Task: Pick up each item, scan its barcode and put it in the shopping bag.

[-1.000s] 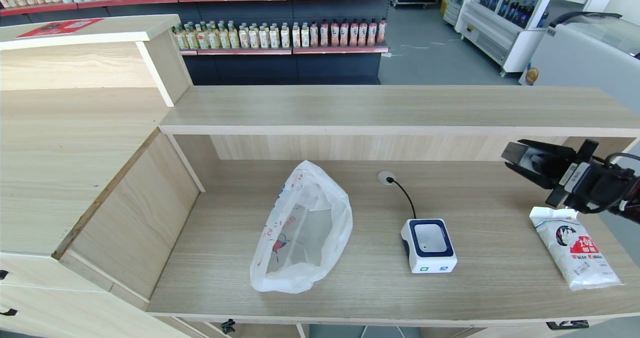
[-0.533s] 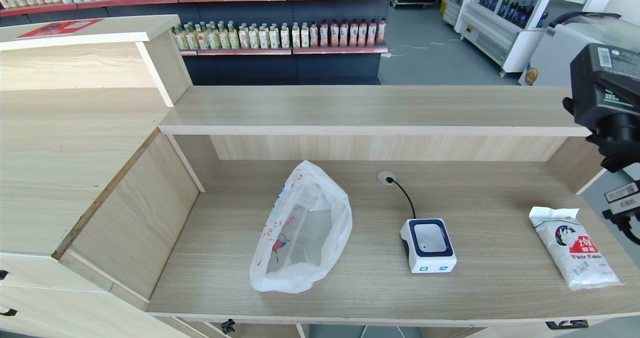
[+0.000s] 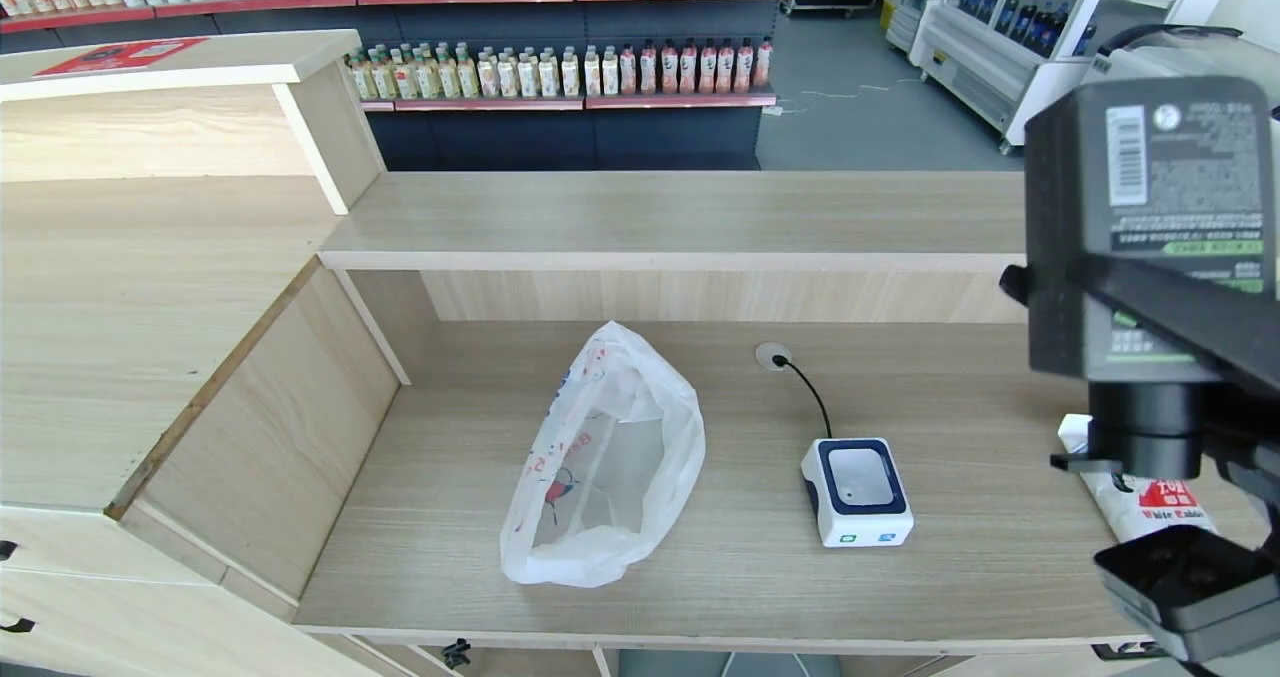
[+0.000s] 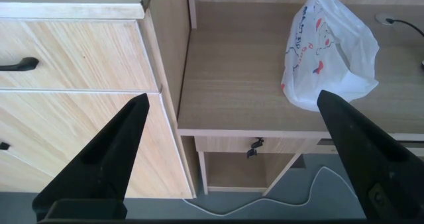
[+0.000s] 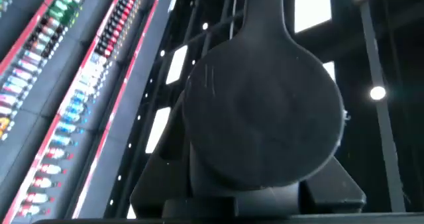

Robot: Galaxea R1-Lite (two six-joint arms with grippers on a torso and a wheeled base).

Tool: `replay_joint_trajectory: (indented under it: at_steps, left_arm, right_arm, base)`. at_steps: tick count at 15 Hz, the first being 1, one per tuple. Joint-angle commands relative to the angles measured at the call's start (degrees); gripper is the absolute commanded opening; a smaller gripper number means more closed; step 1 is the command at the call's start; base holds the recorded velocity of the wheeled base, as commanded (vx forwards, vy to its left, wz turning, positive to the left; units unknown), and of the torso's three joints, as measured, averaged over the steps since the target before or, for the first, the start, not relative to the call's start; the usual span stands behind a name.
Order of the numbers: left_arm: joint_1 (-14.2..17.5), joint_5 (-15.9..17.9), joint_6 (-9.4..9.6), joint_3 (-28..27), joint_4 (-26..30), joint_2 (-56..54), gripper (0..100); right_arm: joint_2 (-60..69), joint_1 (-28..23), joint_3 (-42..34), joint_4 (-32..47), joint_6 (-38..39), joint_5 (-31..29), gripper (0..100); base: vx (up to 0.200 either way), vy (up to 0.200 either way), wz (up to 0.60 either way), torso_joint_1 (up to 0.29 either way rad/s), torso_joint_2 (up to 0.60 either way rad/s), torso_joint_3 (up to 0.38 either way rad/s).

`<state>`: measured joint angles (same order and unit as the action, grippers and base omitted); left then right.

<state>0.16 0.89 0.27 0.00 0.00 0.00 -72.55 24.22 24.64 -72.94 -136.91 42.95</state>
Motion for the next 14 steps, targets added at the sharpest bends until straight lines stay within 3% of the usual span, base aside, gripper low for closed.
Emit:
replay_joint_trajectory:
  at_steps: [1,8,14]
  left_arm:
    - [0.0,0.0,0.0,0.0,0.0,0.0,100]
    - [0.0,0.0,0.0,0.0,0.0,0.0,100]
    - [-0.1,0.0,0.0,0.0,0.0,0.0,100]
  right_arm:
    - [3.2,6.1,-0.2,5.3,-4.9,-0.7,0]
    - [6.2,13.9,-0.2,10.7,-9.9,-5.9,0]
    - [6.5,21.6,-0.2,14.1,-12.7,-6.6,0]
  base:
    - [0.0,0.0,0.0,0.0,0.0,0.0]
    - [0.0,0.0,0.0,0.0,0.0,0.0]
    - [0.0,0.0,0.0,0.0,0.0,0.0]
